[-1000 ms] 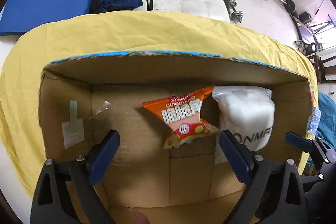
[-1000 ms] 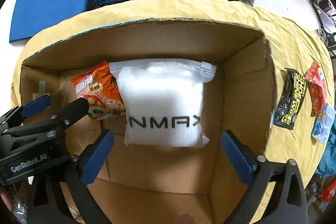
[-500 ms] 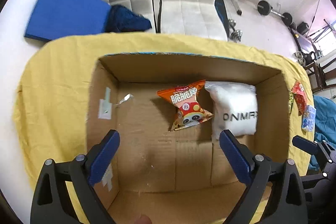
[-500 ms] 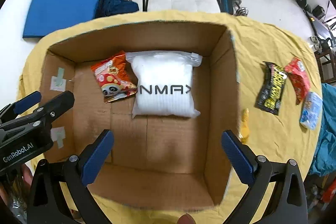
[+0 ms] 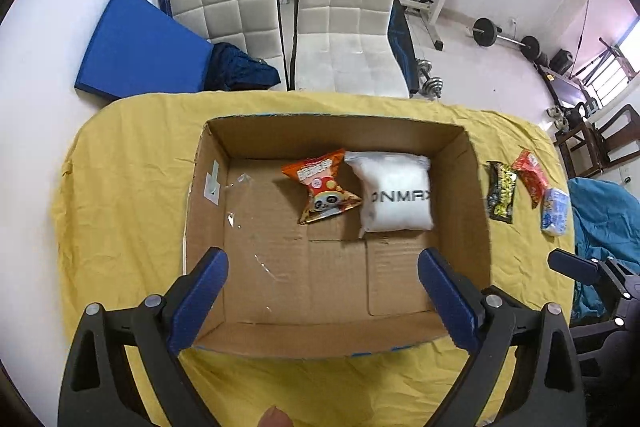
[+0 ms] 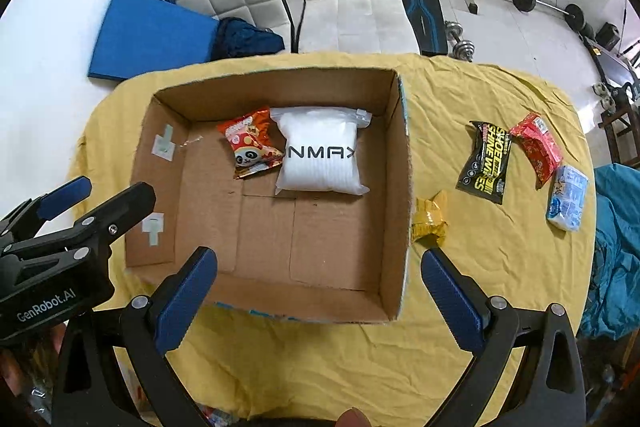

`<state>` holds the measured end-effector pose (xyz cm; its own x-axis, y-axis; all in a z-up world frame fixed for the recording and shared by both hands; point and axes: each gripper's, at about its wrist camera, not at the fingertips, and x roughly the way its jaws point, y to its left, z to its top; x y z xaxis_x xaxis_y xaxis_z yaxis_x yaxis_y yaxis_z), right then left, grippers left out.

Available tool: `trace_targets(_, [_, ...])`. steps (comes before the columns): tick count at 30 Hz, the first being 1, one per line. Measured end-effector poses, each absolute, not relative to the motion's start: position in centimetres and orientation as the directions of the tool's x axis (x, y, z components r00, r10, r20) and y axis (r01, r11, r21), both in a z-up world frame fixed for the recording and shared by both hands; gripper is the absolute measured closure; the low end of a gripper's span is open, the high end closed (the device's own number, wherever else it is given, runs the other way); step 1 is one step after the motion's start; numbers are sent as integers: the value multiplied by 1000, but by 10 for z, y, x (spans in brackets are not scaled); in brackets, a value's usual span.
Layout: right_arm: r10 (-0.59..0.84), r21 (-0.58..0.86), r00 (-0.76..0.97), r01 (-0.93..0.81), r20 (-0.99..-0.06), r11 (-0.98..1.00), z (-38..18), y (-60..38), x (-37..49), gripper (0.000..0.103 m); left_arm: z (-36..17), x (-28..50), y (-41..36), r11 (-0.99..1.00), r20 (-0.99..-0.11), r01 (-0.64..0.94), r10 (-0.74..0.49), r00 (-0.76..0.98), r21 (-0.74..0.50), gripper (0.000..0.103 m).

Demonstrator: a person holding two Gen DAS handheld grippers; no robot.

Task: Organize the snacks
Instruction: 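Lift both tools out of the box toward the remaining packs, then grasp the blue wipes pack with right tool while left tool grasps black SHOE SHINE pack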

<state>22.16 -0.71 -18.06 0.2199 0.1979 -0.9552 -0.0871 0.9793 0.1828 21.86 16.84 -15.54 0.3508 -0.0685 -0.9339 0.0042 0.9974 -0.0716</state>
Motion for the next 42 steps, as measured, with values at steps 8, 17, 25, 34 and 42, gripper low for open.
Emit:
trace_targets(8, [248, 247, 243, -37, -938, 968, -163, -73, 209, 0, -130, 211, 127, 998, -923, 15, -63, 378, -62, 6])
trace_targets(17, [152, 199, 255, 169, -955, 965, -176, -225, 212, 0, -133, 236, 11, 988, -933, 138, -111, 343, -67, 6])
trace_targets(25, [47, 107, 196, 310, -980, 945, -223, -351, 235, 0, -183, 286, -101, 967, -959, 252, -106, 261, -38, 6])
trace_targets(34, [110, 122, 54, 377, -992, 918, -332, -417, 292, 0, -289, 351, -168, 956, -994, 290, -64, 87, -36, 6])
trace_targets(42, [157, 132, -31, 402, -987, 906, -396, -420, 319, 1, -359, 380, -194, 950, -1000, 313, -6, -26, -14, 6])
